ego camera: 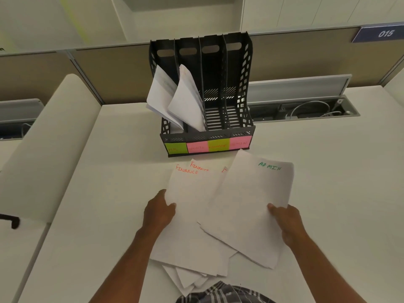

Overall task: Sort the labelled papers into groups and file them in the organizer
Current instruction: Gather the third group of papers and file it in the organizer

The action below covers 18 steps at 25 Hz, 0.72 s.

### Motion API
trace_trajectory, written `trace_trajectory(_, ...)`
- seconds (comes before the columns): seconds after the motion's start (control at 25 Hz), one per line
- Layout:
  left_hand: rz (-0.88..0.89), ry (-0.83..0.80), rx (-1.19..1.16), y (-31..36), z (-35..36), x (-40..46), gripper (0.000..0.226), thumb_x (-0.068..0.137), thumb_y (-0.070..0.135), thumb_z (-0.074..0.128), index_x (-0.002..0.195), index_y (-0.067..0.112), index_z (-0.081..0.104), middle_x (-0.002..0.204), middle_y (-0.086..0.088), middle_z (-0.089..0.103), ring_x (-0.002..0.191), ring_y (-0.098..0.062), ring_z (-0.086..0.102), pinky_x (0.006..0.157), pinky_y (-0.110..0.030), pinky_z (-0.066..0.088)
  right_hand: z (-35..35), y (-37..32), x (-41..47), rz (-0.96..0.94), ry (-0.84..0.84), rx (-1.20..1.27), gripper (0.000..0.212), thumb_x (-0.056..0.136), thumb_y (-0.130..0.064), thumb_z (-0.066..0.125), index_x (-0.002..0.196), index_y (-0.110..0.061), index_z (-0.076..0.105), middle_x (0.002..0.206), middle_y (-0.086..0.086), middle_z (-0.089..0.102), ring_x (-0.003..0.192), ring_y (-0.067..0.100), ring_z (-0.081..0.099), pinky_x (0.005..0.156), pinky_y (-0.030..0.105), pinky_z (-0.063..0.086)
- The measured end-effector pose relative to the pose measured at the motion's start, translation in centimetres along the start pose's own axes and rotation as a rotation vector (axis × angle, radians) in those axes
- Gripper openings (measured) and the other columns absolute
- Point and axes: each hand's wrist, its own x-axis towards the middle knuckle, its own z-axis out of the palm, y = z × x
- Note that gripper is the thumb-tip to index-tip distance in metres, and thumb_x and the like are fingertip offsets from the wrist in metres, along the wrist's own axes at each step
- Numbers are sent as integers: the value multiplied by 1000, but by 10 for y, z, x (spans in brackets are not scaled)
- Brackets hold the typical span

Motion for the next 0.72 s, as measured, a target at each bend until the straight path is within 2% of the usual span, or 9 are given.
trace_trajectory(0.08, 122, 1, -68, 10, -4, -10, 41, 93, 18, 63, 132, 12, 59, 126, -9, 66, 114, -28, 62, 98, -35, 49, -1, -1, 1, -2, -2, 5, 33, 86, -15, 72, 116, -3, 66, 97, 13, 71, 86, 35, 67, 70, 36, 53)
trace_trajectory(0.2, 500, 133, -113, 34, -3, -41, 24, 91, 2, 62, 112, 8, 70, 105, -8, 71, 97, -26, 68, 85, -34, 55, -4, 0, -2, -8, -14, 17, 32, 86, -15, 72, 116, -4, 65, 99, 13, 71, 88, 35, 68, 73, 38, 55)
trace_trajectory(0.28, 721, 170, -63, 47, 10, -68, 27, 84, -6, 63, 105, 7, 72, 100, -8, 69, 90, -25, 69, 77, -31, 56, -6, 2, -3, -9, -14, 40, 33, 86, -14, 72, 116, -4, 65, 101, 13, 73, 89, 36, 69, 77, 42, 57)
trace_trajectory(0.36, 818, 133, -5, 53, 29, -92, 32, 81, -5, 63, 110, 6, 71, 103, -8, 68, 90, -25, 69, 74, -33, 59, -9, 3, -4, -2, -21, 58, 32, 86, -14, 72, 116, -6, 65, 101, 12, 73, 90, 36, 70, 75, 40, 57)
trace_trajectory(0.48, 838, 120, 46, 55, 55, -109, 30, 87, 5, 64, 116, 6, 70, 111, -8, 67, 97, -23, 68, 76, -33, 60, -11, 3, -4, 5, -32, 70, 29, 87, -15, 73, 114, -9, 64, 100, 11, 74, 88, 35, 70, 68, 36, 56)
trace_trajectory(0.56, 827, 106, 11, 56, 60, -110, 26, 94, 18, 60, 117, 9, 69, 114, -4, 67, 101, -18, 66, 81, -30, 58, -11, 4, -4, 9, -37, 71, 31, 86, -16, 74, 114, -8, 64, 101, 12, 74, 90, 35, 70, 72, 40, 58)
trace_trajectory(0.64, 744, 75, -119, 54, 56, -101, 25, 100, 29, 52, 112, 13, 68, 111, 1, 65, 100, -12, 63, 85, -28, 54, -11, 5, -3, 12, -40, 72, 34, 85, -17, 75, 116, -7, 64, 103, 12, 74, 92, 36, 70, 80, 45, 57)
trace_trajectory(0.72, 592, 103, -190, 46, 51, -84, 21, 100, 25, 52, 108, 14, 68, 108, 1, 67, 100, -14, 64, 87, -31, 53, -11, 6, -2, 8, -43, 80, 36, 85, -18, 75, 118, -7, 64, 104, 11, 74, 93, 36, 70, 84, 48, 57)
